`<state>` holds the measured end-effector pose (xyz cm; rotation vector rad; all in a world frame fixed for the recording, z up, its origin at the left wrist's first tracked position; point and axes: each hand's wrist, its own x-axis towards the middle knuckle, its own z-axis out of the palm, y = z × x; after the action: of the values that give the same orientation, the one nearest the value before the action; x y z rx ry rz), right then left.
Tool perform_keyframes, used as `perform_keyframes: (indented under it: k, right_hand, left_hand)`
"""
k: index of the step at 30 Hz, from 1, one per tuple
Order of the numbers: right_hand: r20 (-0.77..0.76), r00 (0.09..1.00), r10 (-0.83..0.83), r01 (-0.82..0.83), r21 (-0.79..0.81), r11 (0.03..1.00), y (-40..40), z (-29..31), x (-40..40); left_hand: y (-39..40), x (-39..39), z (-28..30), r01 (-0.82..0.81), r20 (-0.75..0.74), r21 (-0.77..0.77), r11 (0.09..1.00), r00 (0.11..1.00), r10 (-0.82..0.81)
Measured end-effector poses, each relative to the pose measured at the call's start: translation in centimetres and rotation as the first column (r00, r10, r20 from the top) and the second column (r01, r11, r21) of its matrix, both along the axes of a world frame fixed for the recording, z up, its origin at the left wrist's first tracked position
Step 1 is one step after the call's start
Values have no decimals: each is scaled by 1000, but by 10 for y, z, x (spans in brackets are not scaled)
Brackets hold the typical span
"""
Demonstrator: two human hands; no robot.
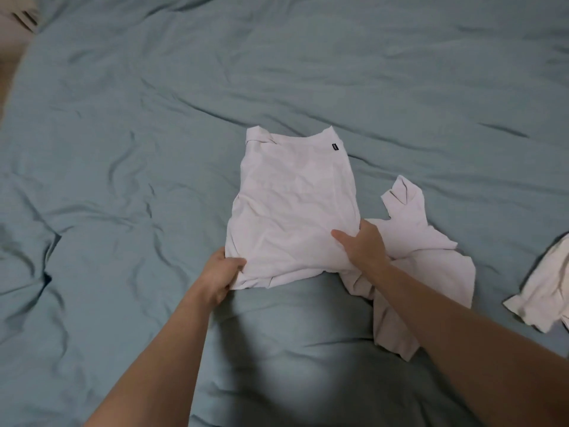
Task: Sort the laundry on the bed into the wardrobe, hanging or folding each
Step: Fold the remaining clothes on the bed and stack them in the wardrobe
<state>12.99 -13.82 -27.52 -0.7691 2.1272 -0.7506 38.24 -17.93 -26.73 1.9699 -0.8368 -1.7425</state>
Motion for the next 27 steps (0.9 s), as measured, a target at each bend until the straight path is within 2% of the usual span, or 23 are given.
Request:
perform_keyframes:
  k: [1,3,6,9,15,17,20,22,24,26,27]
  right_hand:
    - [-57,998,-5,4,-13,1000,5,-1,7]
    - [-77,996,-36,36,-13,999,14,0,18]
    - [22,993,-116,114,54,992,24,13,22]
    - [-5,998,-58,58,134,989,37,48,16]
    - [260,965,-32,-94,457,884,83,101,37]
    - [288,957,-13,-133,483,866,101,102,58]
    - [323,945,-49,-105,441,891,123,84,107]
    - [412,906,-94,-85,395,915,131,68,146]
    - [550,815,-182,-42,369,929,133,56,187]
    - [700,656,-281,-22,390,921,133,55,221]
    - [728,634,-263,-92,408,908,133,56,234]
  left_hand:
    - [-2,-4,4,10,59,-13,1000,998,-9]
    - [-6,-14,14,22,113,-4,1000,993,-22]
    - [-2,-15,32,78,108,40,996,991,-81]
    - [12,0,56,133,103,54,990,985,-138]
    - [57,37,97,169,170,61,984,970,-177]
    - [68,50,98,196,260,37,980,945,-198]
    - [59,79,94,222,407,-59,973,896,-180]
    - [46,103,95,203,467,-135,970,877,-118]
    - [35,130,93,135,517,-200,970,856,-12]
    - [33,154,86,-21,488,-303,953,856,174]
    - [37,164,79,-110,462,-338,935,846,266]
